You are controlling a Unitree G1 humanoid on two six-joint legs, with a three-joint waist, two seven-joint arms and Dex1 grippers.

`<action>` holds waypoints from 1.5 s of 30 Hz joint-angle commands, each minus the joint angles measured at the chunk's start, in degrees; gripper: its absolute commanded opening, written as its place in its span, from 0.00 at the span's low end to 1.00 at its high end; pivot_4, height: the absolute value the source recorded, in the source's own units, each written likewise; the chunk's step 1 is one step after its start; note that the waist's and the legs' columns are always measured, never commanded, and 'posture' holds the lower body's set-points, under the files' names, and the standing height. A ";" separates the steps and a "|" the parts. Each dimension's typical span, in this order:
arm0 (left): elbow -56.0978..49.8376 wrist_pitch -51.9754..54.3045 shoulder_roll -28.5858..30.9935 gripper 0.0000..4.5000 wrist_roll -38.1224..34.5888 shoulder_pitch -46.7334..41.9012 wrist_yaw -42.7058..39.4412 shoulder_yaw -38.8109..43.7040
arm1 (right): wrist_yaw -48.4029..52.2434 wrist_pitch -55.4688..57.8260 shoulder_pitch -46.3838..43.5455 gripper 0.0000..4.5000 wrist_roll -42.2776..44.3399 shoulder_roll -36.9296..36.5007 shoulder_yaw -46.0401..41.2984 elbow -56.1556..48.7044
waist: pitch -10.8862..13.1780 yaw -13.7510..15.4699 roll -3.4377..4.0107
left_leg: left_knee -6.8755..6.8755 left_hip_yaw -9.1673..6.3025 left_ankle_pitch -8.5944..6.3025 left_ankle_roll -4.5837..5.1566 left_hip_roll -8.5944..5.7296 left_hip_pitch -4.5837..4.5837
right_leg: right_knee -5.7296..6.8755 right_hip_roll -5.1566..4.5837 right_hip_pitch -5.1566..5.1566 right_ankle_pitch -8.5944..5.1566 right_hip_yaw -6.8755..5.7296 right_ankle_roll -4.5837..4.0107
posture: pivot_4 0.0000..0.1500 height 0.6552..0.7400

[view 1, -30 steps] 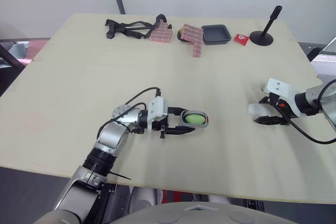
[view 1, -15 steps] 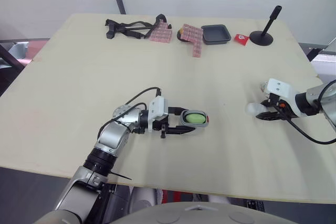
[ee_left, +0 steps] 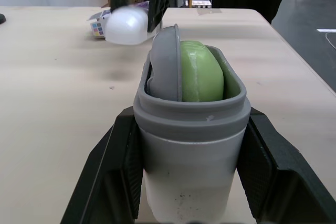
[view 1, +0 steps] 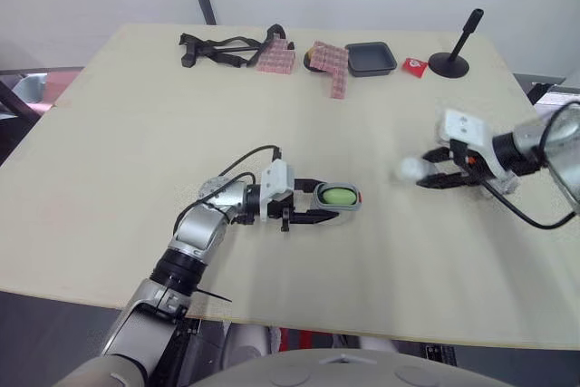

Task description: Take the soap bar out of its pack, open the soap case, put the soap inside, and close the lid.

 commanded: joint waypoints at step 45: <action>1.91 -2.71 -2.55 0.42 0.72 -1.26 1.30 0.48 | -8.31 23.54 -17.10 0.43 7.20 8.84 20.16 -18.63 | -0.01 1.08 -0.01 | 0.12 0.02 0.01 -0.05 -0.02 0.04 | 0.18 0.00 -0.16 0.00 0.05 0.01 | 1.00 1.00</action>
